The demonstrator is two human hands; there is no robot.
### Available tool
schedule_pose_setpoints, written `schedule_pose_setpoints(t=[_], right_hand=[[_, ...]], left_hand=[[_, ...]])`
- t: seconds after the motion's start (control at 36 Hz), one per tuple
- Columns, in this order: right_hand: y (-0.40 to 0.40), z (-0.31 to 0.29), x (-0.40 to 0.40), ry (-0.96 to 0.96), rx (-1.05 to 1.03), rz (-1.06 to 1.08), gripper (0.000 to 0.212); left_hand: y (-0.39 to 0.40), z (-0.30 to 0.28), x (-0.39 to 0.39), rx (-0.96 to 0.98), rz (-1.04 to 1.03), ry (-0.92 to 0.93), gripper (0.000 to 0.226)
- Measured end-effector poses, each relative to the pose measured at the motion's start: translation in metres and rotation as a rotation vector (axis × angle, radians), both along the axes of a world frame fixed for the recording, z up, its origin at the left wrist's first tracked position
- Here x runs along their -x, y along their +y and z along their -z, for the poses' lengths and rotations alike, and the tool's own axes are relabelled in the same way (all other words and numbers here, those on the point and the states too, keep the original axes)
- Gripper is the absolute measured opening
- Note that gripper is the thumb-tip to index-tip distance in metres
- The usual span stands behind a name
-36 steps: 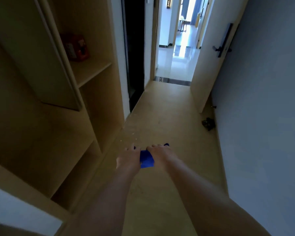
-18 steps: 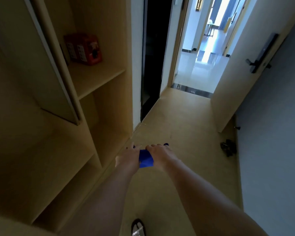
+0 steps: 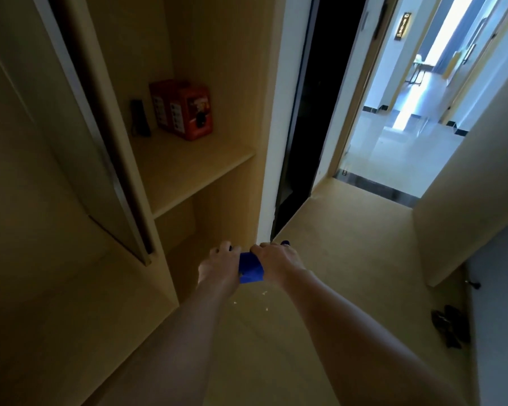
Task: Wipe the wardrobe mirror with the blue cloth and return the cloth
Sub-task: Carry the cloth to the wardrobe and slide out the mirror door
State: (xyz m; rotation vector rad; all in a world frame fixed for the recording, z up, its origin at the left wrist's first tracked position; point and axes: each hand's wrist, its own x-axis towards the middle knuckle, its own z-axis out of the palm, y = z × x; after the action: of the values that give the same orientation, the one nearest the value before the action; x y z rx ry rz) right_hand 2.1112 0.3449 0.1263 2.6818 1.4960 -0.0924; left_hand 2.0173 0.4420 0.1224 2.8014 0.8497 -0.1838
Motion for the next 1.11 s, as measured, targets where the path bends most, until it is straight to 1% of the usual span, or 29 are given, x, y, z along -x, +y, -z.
schedule_pose_setpoints(t=[0.08, 0.19, 0.31, 0.44, 0.56, 0.61, 0.67, 0.78, 0.83, 0.97, 1.11], right_hand=[[0.029, 0.000, -0.016, 0.012, -0.025, -0.036, 0.040], [0.064, -0.005, -0.037, 0.004, -0.113, -0.099, 0.041], [0.099, -0.011, -0.059, -0.052, -0.169, -0.188, 0.034], [0.142, -0.018, -0.094, -0.059, -0.190, -0.257, 0.032], [0.174, -0.025, -0.124, -0.089, -0.214, -0.326, 0.030], [0.188, -0.028, -0.136, -0.095, -0.218, -0.371, 0.031], [0.202, -0.032, -0.148, -0.115, -0.223, -0.416, 0.033], [0.229, -0.039, -0.170, -0.141, -0.238, -0.486, 0.036], [0.242, -0.041, -0.179, -0.152, -0.232, -0.511, 0.035], [0.273, -0.037, -0.190, -0.123, -0.205, -0.578, 0.036], [0.295, -0.029, -0.195, -0.111, -0.228, -0.593, 0.039]], left_hand=[[0.023, -0.004, -0.012, 0.021, -0.072, 0.009, 0.059], [0.054, -0.010, -0.030, 0.084, -0.220, -0.058, 0.058], [0.084, -0.016, -0.051, 0.093, -0.313, -0.085, 0.056], [0.117, -0.022, -0.080, 0.014, -0.407, -0.131, 0.051], [0.137, -0.028, -0.104, -0.171, -0.442, -0.151, 0.047], [0.147, -0.031, -0.115, -0.264, -0.468, -0.141, 0.040], [0.158, -0.034, -0.127, -0.302, -0.507, -0.130, 0.037], [0.183, -0.041, -0.150, -0.179, -0.617, -0.106, 0.044], [0.193, -0.042, -0.159, -0.152, -0.660, -0.124, 0.047], [0.208, -0.033, -0.170, -0.106, -0.755, -0.196, 0.053], [0.227, -0.024, -0.175, -0.039, -0.784, -0.325, 0.059]])
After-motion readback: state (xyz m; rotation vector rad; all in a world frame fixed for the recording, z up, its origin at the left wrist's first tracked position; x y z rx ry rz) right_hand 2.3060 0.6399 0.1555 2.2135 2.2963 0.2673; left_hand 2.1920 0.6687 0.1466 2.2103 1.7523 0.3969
